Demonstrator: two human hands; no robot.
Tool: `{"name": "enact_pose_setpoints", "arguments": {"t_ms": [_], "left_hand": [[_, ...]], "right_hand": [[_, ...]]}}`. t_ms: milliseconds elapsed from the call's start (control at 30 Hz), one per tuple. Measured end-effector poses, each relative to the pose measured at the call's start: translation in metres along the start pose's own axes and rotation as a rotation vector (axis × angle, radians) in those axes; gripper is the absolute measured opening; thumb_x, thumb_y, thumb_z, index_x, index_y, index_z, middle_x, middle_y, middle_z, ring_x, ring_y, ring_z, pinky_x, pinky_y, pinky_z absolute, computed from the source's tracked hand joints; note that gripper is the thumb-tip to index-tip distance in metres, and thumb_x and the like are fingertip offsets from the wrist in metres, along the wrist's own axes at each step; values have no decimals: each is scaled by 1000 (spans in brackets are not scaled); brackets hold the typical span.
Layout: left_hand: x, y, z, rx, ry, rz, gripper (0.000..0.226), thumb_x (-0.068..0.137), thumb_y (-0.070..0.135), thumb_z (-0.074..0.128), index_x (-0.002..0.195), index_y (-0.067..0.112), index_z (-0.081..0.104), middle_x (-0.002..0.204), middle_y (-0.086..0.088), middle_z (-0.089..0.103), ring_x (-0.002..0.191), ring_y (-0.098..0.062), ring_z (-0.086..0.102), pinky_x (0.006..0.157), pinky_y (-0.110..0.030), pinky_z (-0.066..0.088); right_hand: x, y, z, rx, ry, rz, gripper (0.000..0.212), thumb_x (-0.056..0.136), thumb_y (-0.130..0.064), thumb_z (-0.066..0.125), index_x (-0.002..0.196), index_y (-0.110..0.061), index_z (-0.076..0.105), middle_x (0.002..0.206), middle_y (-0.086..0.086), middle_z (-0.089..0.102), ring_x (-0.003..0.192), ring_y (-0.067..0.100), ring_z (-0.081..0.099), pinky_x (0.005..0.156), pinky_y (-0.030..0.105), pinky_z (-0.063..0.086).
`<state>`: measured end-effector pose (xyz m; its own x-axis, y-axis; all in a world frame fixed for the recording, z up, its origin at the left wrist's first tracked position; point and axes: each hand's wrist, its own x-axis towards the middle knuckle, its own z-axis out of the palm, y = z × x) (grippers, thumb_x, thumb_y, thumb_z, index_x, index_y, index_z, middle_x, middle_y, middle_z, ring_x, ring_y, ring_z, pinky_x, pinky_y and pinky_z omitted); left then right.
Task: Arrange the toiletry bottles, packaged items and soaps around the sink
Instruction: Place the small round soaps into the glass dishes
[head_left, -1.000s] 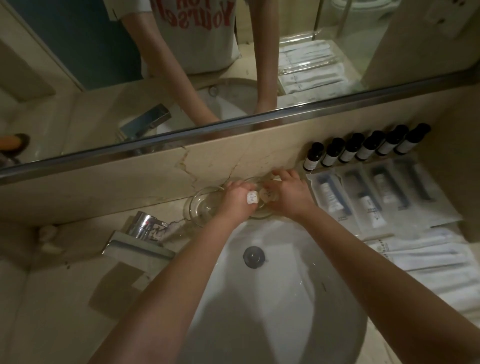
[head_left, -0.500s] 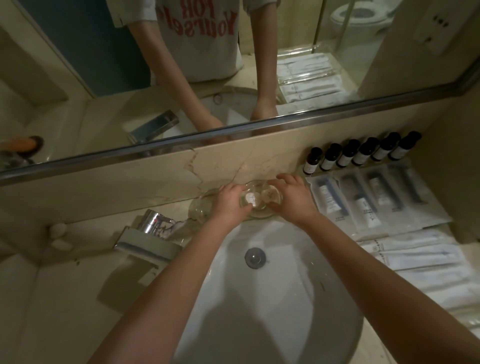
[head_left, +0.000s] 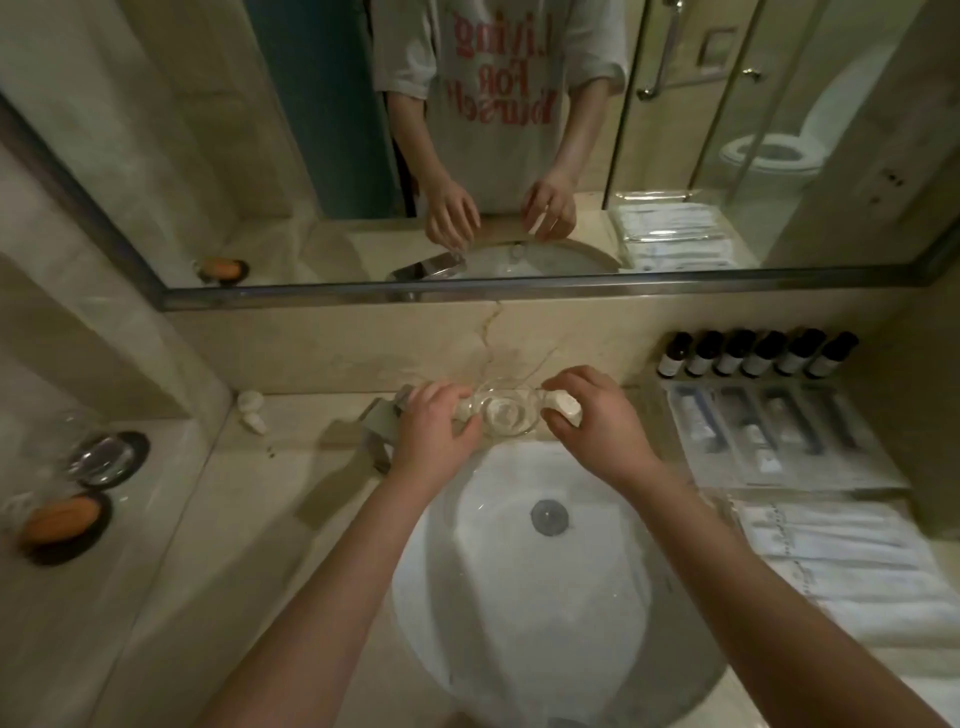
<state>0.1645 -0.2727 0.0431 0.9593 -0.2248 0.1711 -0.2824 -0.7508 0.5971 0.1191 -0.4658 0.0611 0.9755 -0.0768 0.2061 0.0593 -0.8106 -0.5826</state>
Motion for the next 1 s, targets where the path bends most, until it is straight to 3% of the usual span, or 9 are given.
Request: {"name": "enact_pose_setpoints", "arguments": {"t_ms": [67,267,433,733,1000], "left_hand": [[-17,-16,-19,-17,13,-42,36,74,31,55,101,11,68,107,-9,65,107,-29,54,91,-29,37],[-54,-83,-70,33,56,-183,29,82,17,65,108,6,65,116,-13,63,111,-31,52,96,-31,37],[-71,-150,-109,26,39,-360,33,83,17,64,114,6,62,120,-13,60,116,-31,51,100,-35,39],[-67,-256,-150,-55,-35,-648,39,85,22,63,120,6,58,126,-13,59,115,-28,55,95,-31,41],[-38,-302,-153,-166,5,-708,37,87,24,60,122,13,55,126,-5,60,110,-21,57,93,-30,43]], "right_hand": [[-6,-24,10,27,-18,-38,27,80,-16,68,107,-11,67,109,7,65,102,27,59,85,33,46],[-9,-96,61,59,-160,-150,27,80,-12,67,107,-10,67,106,13,66,98,33,60,81,31,43],[6,-154,115,68,-297,-241,25,81,-11,64,106,-7,67,107,13,65,100,29,60,79,27,40],[72,-212,219,-58,-513,-157,37,88,-27,58,124,-19,55,120,4,61,105,22,59,83,31,47],[134,-234,313,-209,-650,-96,47,86,-29,58,129,-12,48,125,13,58,114,31,55,90,38,47]]}}
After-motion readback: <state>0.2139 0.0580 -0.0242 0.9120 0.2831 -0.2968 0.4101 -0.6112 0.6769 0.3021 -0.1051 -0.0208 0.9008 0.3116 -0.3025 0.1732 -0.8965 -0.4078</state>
